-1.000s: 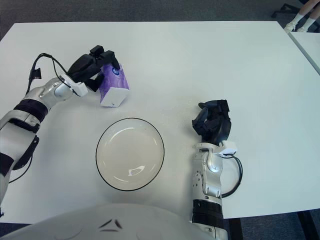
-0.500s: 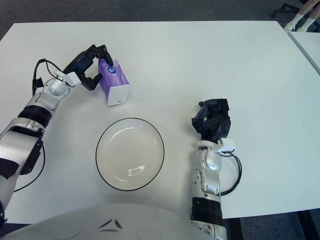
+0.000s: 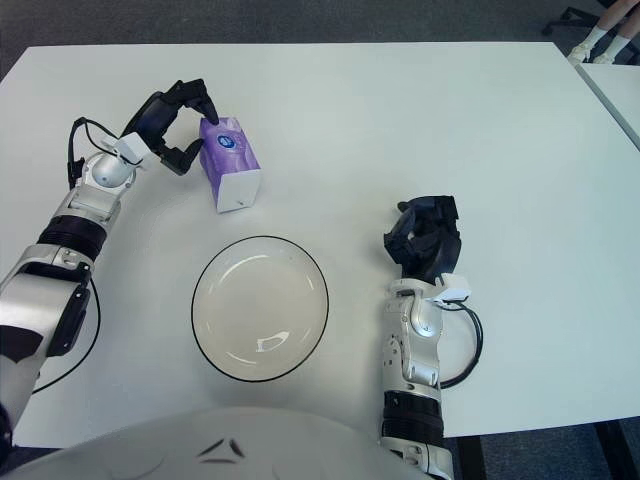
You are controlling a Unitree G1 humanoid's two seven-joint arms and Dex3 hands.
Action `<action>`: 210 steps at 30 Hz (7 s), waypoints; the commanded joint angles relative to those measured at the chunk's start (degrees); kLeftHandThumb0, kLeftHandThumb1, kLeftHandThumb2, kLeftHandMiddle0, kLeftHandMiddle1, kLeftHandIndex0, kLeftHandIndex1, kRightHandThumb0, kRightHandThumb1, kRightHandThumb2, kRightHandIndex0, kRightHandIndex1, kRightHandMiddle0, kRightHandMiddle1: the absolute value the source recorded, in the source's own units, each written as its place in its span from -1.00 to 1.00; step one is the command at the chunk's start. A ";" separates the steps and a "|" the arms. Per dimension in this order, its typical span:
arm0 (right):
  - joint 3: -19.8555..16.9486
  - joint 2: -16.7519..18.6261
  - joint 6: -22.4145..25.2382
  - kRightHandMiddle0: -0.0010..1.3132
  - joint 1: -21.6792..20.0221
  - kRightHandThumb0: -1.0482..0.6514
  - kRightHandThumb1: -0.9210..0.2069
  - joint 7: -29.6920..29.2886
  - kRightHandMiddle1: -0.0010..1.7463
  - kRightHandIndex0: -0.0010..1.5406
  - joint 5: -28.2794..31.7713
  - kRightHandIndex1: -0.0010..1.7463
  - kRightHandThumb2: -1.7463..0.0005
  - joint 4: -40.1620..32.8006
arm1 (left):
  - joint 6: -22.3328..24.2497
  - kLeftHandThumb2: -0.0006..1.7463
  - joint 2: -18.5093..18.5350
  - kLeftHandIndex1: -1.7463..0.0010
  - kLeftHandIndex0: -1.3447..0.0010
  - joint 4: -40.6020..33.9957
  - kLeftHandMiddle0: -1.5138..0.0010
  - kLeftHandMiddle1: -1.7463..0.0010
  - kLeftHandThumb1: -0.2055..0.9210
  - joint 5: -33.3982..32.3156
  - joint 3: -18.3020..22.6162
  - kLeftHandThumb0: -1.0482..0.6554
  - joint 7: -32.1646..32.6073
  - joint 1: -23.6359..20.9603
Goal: Put the tissue paper into the plate.
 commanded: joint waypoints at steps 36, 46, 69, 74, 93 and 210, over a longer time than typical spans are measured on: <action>0.34 3.00 6.48 -0.39 4.24 -0.24 -0.41 -2.23 1.00 -0.13 -0.54 0.75 -0.12 4.90 | -4.89 0.47 12.68 -0.53 0.92 -21.77 0.89 -0.90 -0.53 32.42 -10.25 -0.18 -4.40 -4.22; 0.49 3.35 6.88 -0.41 4.25 -0.23 -0.44 -2.74 1.00 -0.14 -0.75 0.75 -0.10 4.41 | -17.23 0.21 16.43 0.47 1.00 -17.35 1.00 0.39 -0.26 52.69 -17.36 -0.55 15.24 -12.14; 0.77 4.11 6.43 -0.43 4.68 -0.23 -0.48 -2.62 1.00 -0.15 0.08 0.72 -0.06 3.95 | -22.75 -0.02 17.07 1.00 1.00 -17.85 1.00 1.00 0.32 66.50 -28.87 -0.60 33.07 -22.20; 0.70 4.39 6.61 -0.42 4.77 -0.23 -0.47 -2.95 1.00 -0.15 0.27 0.71 -0.07 3.76 | -23.19 0.03 16.75 1.00 1.00 -16.95 1.00 1.00 0.26 65.41 -29.22 -0.54 30.63 -21.74; 0.78 3.57 6.76 -0.42 5.00 -0.23 -0.46 -1.65 1.00 -0.15 1.13 0.72 -0.08 3.99 | -26.99 -0.09 18.99 1.00 1.00 -19.75 1.00 1.00 0.36 55.51 -26.12 -0.71 16.78 -22.31; -0.36 2.91 5.35 -0.37 7.84 -0.24 -0.38 -0.54 1.00 -0.16 1.54 0.80 -0.15 2.78 | -2.45 0.98 -0.24 -0.99 0.06 15.04 -0.18 -0.99 -0.72 64.90 -50.26 0.23 45.28 -17.63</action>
